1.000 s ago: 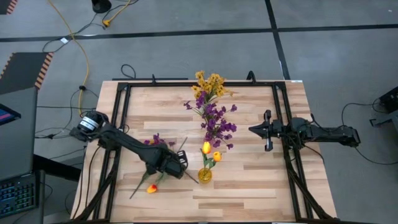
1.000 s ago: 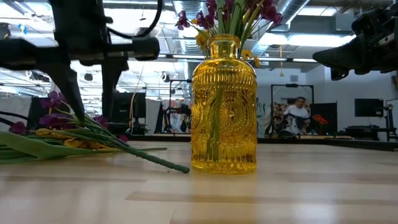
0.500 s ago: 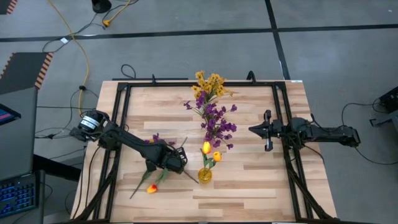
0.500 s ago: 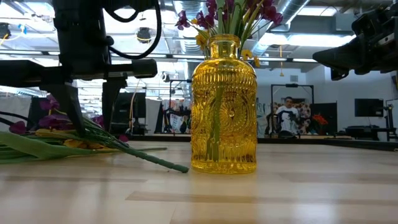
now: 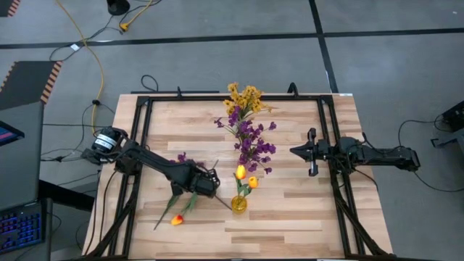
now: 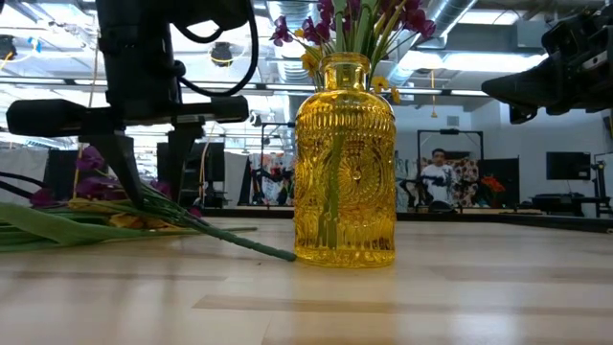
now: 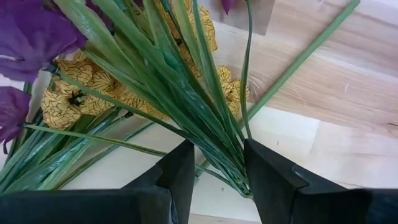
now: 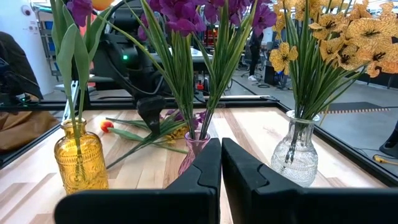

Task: Sort flowers into vase by color
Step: Put the violet flowers into the violet vase

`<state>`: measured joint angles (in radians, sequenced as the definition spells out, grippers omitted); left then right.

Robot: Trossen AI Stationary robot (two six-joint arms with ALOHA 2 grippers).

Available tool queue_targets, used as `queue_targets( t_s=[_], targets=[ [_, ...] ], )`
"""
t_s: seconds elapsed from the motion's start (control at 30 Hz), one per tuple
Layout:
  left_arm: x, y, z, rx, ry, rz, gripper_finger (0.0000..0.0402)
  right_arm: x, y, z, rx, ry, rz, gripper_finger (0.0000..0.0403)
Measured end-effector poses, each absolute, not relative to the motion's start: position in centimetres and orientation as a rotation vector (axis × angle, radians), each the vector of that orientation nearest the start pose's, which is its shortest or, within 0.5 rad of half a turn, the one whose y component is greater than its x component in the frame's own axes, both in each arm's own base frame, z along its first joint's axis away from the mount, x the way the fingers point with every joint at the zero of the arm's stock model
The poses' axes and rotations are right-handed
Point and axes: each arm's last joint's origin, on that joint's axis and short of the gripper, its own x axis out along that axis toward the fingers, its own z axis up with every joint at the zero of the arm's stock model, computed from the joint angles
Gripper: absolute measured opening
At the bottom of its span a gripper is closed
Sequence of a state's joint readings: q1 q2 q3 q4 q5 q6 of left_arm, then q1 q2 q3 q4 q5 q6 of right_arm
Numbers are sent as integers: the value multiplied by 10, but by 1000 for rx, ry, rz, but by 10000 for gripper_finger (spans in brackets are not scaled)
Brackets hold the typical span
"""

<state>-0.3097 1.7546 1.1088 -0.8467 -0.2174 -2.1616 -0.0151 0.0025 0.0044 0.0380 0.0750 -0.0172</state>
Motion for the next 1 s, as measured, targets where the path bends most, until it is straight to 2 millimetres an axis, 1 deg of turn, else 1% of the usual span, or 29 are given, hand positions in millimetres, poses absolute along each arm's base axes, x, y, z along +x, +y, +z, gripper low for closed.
queue_targets(
  t_s=[0.13,0.23,0.43,0.67,0.87,1.0],
  targets=[
    [295,-86,168,-1358,822,1358,125,97,-4,169,-16,-39,-91,43],
    [296,-85,165,-1346,844,1360,116,97,-4,168,-16,-39,-91,43],
    [299,-85,152,-1301,894,1374,68,97,-4,168,-16,-39,-91,43],
    [300,-85,151,-1275,901,1368,9,97,-4,168,-16,-39,-92,43],
    [299,-86,152,-1259,920,1354,2,97,-4,168,-16,-39,-92,43],
    [300,-90,158,-1261,926,1339,1,97,-4,169,-16,-39,-92,43]
  ],
)
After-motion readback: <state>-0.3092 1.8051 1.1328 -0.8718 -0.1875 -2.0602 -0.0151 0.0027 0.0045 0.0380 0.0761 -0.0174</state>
